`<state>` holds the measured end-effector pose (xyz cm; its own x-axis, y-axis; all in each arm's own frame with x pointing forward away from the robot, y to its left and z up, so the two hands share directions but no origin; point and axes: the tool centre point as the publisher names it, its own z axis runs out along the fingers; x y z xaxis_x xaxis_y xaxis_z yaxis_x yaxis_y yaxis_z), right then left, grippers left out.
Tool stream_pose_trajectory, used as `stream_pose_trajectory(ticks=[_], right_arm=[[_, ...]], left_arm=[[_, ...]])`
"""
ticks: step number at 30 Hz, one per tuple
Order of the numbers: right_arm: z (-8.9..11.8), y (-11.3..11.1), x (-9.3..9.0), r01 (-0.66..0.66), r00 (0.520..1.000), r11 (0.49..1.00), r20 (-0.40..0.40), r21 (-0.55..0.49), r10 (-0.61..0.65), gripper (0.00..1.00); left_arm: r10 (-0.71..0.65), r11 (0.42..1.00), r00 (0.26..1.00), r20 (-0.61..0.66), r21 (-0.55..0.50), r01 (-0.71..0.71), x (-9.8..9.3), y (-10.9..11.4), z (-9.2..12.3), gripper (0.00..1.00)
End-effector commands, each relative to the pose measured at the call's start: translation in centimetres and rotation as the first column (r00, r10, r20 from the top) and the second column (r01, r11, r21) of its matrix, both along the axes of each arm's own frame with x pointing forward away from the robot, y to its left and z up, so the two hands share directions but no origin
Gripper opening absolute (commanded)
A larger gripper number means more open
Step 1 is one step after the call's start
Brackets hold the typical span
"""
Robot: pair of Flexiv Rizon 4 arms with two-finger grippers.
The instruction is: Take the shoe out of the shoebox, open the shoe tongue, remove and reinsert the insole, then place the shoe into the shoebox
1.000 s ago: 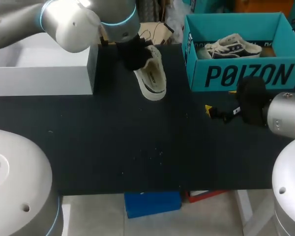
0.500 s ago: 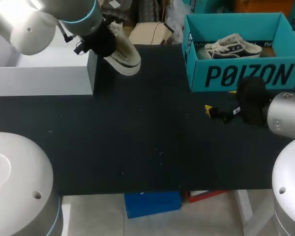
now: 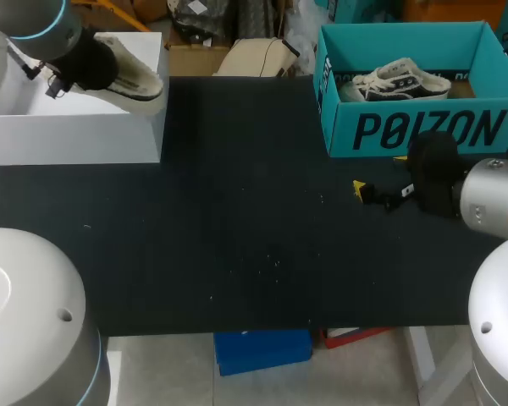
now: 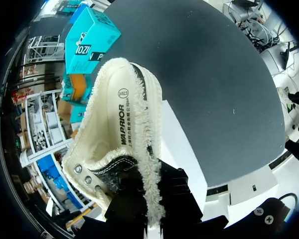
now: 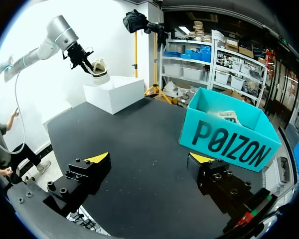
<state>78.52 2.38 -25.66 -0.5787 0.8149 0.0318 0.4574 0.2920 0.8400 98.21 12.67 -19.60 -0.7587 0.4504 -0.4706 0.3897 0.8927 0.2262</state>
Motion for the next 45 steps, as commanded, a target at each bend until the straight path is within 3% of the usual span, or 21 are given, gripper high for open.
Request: stream_pose_trajectory(ticks=[1,12,23,34,45], right_arm=[[0.0,0.1,0.0,0.0,1.0,1.0,-0.002,0.0,0.0,1.0],[0.0,0.1,0.0,0.0,1.0,1.0,-0.002,0.0,0.0,1.0],[0.0,0.1,0.0,0.0,1.0,1.0,-0.002,0.0,0.0,1.0],[0.0,0.1,0.0,0.0,1.0,1.0,-0.002,0.0,0.0,1.0],[0.0,0.1,0.0,0.0,1.0,1.0,-0.002,0.0,0.0,1.0]], left_arm=[[0.007,0.999,0.999,0.048,-0.054,-0.004,1.4,4.0,-0.4,0.0],[0.082,0.99,0.996,0.031,-0.12,-0.078,5.5,10.0,-2.7,0.0],[0.085,0.983,0.996,-0.029,-0.163,-0.089,8.8,10.7,-6.6,0.0],[0.111,0.971,0.985,-0.13,-0.197,-0.135,9.0,10.3,-11.0,0.0],[0.128,0.965,0.972,-0.195,-0.203,-0.167,8.3,10.2,-13.8,0.0]])
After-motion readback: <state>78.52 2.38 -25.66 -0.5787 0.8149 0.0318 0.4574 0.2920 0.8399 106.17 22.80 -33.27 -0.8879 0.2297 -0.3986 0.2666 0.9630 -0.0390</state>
